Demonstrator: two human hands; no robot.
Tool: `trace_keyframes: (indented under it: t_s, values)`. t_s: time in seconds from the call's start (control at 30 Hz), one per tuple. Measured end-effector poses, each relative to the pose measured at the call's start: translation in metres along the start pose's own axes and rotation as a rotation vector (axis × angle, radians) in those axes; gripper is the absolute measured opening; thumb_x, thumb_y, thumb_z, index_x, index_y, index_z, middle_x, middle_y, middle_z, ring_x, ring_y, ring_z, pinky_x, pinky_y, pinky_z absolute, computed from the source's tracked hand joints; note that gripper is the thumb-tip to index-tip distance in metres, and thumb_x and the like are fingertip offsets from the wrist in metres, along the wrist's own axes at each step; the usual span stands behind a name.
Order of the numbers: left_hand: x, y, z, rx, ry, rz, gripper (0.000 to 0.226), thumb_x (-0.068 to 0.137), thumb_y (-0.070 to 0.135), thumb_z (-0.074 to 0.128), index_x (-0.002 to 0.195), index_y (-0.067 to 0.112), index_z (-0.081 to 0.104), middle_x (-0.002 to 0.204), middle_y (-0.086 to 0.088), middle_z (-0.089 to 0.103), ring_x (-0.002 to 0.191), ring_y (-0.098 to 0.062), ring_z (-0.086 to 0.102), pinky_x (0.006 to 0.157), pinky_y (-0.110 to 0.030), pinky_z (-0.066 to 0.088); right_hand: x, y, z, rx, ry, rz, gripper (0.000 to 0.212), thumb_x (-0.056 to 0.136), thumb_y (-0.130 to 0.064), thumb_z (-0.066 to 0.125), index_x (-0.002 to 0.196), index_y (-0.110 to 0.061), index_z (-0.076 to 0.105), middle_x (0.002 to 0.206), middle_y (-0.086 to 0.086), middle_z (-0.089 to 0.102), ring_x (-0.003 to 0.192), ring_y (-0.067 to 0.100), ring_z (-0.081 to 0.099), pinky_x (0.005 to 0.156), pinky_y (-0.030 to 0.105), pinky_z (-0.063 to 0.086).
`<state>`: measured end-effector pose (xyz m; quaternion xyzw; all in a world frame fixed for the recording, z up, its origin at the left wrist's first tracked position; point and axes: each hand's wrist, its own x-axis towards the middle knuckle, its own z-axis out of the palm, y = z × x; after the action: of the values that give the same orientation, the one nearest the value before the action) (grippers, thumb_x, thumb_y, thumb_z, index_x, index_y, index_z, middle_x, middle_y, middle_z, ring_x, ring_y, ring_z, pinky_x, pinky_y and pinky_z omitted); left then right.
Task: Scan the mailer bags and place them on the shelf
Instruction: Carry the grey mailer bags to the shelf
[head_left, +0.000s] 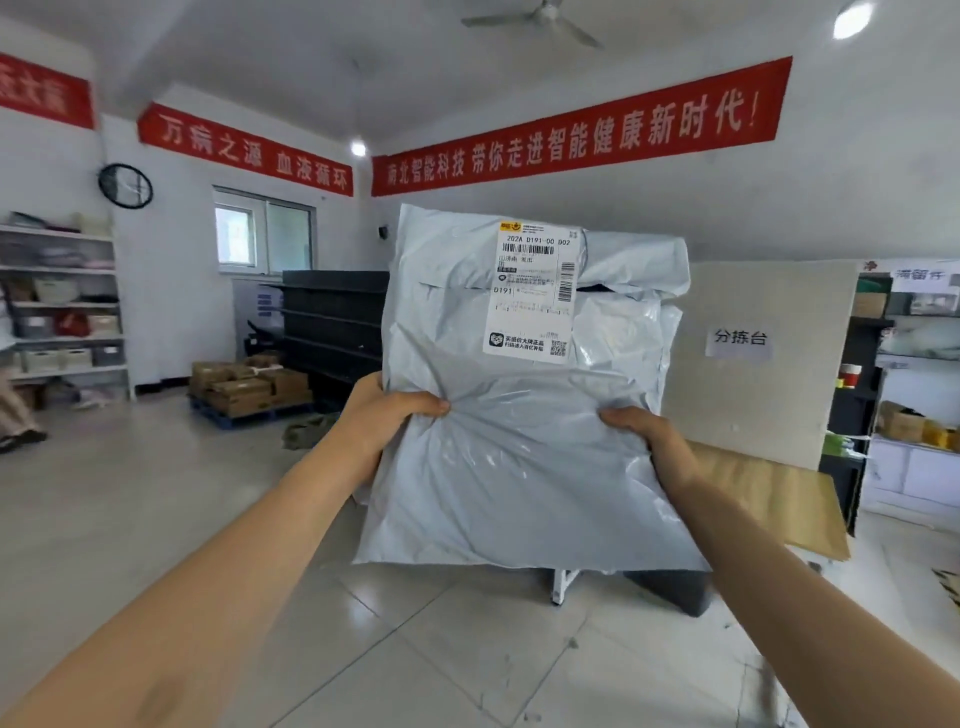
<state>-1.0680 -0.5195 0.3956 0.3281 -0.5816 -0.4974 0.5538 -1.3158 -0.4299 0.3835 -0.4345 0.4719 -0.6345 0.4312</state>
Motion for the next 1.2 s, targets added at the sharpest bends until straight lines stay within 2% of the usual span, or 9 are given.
trace_keyframes:
  t_s: [0.23,0.37,0.43,0.53,0.67,0.77,0.9,1.1,1.2]
  values:
    - [0.092,-0.031,-0.064,0.085,0.297,0.039,0.033,0.062,-0.003,0.079,0.087,0.014,0.065,0.082,0.001,0.071,0.077,-0.014,0.067,0.065,-0.026,0.049,0.165,0.037,0.061,0.066,-0.301,0.049,0.016,0.081,-0.020,0.062,0.090,-0.010,0.071,0.073,0.012,0.073,0.059,0.028,0.069,0.062,0.031,0.053]
    - [0.151,-0.052,-0.127,0.111,0.435,0.058,0.066,0.047,0.007,0.085,0.109,0.003,0.063,0.097,-0.008,0.072,0.087,-0.022,0.069,0.071,-0.028,0.052,0.255,0.070,0.129,0.082,-0.395,0.062,0.029,0.065,-0.021,0.071,0.088,-0.004,0.072,0.080,0.017,0.070,0.067,0.033,0.066,0.069,0.035,0.054]
    - [0.181,-0.057,-0.159,0.129,0.479,0.062,0.047,0.055,0.000,0.083,0.098,0.005,0.065,0.082,0.000,0.075,0.079,-0.017,0.069,0.064,-0.024,0.051,0.298,0.079,0.166,0.063,-0.439,0.070,0.041,0.058,-0.022,0.071,0.093,-0.001,0.069,0.080,0.017,0.070,0.066,0.032,0.066,0.066,0.033,0.053]
    - [0.219,-0.061,-0.202,0.165,0.551,0.087,0.029,0.065,-0.007,0.076,0.083,0.012,0.064,0.061,0.010,0.072,0.068,-0.011,0.068,0.059,-0.022,0.050,0.357,0.093,0.222,0.067,-0.547,0.081,0.037,0.059,-0.022,0.072,0.091,-0.004,0.070,0.076,0.015,0.072,0.063,0.030,0.068,0.065,0.031,0.053]
    - [0.261,-0.072,-0.258,0.193,0.658,0.087,0.044,0.054,-0.001,0.082,0.094,0.008,0.068,0.087,-0.004,0.074,0.080,-0.017,0.069,0.072,-0.028,0.054,0.431,0.121,0.290,0.097,-0.670,0.084,0.026,0.071,-0.019,0.070,0.094,-0.006,0.070,0.077,0.013,0.073,0.064,0.028,0.070,0.064,0.031,0.053]
    - [0.289,-0.083,-0.295,0.237,0.724,0.110,0.033,0.067,-0.006,0.076,0.095,0.008,0.068,0.084,-0.001,0.075,0.072,-0.011,0.072,0.060,-0.022,0.056,0.484,0.148,0.342,0.161,-0.799,0.120,0.015,0.085,-0.013,0.059,0.095,-0.006,0.068,0.070,0.008,0.074,0.058,0.023,0.071,0.053,0.025,0.054]
    - [0.323,-0.103,-0.341,0.289,0.861,0.119,0.034,0.068,-0.006,0.075,0.099,0.006,0.068,0.095,-0.006,0.074,0.080,-0.015,0.072,0.063,-0.024,0.056,0.553,0.188,0.418,0.200,-0.984,0.148,0.017,0.088,-0.010,0.055,0.098,-0.005,0.068,0.072,0.006,0.075,0.060,0.022,0.072,0.050,0.024,0.055]
    - [0.366,-0.118,-0.405,0.292,1.112,0.135,0.055,0.054,0.003,0.081,0.107,0.004,0.066,0.101,-0.008,0.074,0.092,-0.026,0.070,0.074,-0.034,0.056,0.640,0.215,0.550,0.187,-1.273,0.203,0.016,0.088,-0.010,0.055,0.090,-0.008,0.071,0.075,0.007,0.075,0.063,0.021,0.072,0.054,0.023,0.056]
    - [0.370,-0.120,-0.437,0.328,1.226,0.122,0.052,0.051,0.007,0.080,0.101,0.007,0.068,0.093,-0.004,0.076,0.083,-0.021,0.072,0.066,-0.029,0.057,0.656,0.235,0.617,0.196,-1.406,0.263,0.014,0.085,-0.012,0.057,0.088,-0.010,0.071,0.072,0.006,0.075,0.060,0.021,0.071,0.053,0.023,0.055]
